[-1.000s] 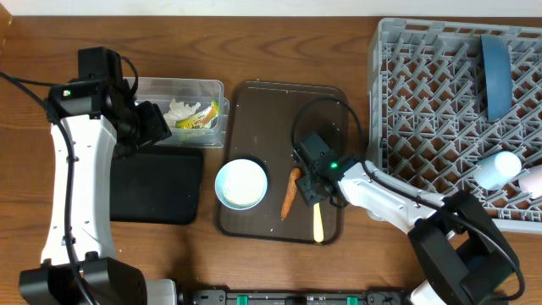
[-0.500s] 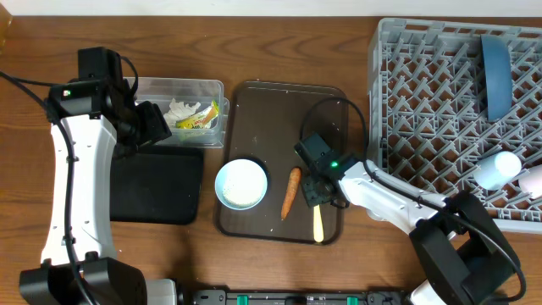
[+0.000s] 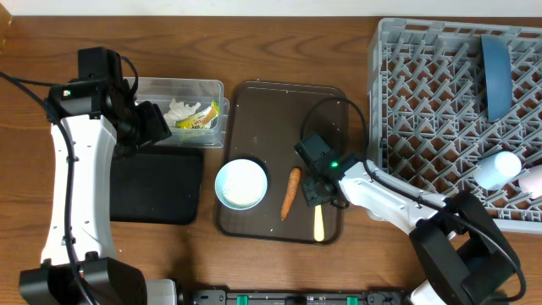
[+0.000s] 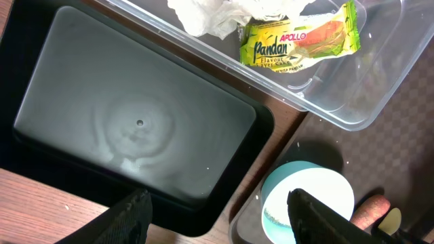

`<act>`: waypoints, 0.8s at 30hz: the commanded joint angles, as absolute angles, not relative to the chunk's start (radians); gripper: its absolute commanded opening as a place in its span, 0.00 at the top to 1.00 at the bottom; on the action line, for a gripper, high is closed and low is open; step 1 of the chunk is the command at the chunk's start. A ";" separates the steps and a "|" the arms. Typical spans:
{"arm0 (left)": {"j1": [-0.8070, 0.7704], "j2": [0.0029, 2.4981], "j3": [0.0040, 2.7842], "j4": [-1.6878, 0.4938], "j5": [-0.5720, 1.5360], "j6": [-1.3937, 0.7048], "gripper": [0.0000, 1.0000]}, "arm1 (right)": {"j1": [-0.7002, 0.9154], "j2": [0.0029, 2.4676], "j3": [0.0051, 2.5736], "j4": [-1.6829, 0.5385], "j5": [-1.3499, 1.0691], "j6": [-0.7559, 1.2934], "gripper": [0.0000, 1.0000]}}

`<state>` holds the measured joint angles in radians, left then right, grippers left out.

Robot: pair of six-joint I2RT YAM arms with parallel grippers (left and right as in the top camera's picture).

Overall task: Sort waste into correct bins and load items into the dishwasher rack
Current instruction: 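Lower the right gripper and close it on the yellow spoon bowl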

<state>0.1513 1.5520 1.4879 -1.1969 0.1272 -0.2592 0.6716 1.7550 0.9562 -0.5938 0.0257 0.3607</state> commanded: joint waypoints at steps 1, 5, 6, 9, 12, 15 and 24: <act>0.153 1.548 1.491 -1.200 0.123 -0.265 0.34 | 0.679 1.810 0.910 -0.576 -0.058 0.334 0.68; 0.153 1.549 1.491 -1.200 0.123 -0.265 0.34 | 0.678 1.810 0.910 -0.554 -0.048 0.309 0.70; 0.153 1.549 1.491 -1.200 0.123 -0.265 0.33 | 0.678 1.810 0.910 -0.548 -0.046 0.300 0.69; 0.153 1.549 1.491 -1.200 0.123 -0.265 0.33 | 0.678 1.810 0.910 -0.540 -0.029 0.298 0.64; 0.153 1.549 1.491 -1.200 0.123 -0.265 0.34 | 0.678 1.810 0.910 -0.530 -0.023 0.298 0.54; 0.153 1.549 1.491 -1.200 0.123 -0.265 0.34 | 0.678 1.810 0.910 -0.518 0.000 0.298 0.51; 0.153 1.549 1.491 -1.199 0.123 -0.265 0.34 | 0.678 1.811 0.910 -0.508 0.015 0.298 0.52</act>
<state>0.1513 1.5520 1.4879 -1.1969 0.1276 -0.2592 0.6720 1.7592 0.9516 -0.5037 0.0063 0.3027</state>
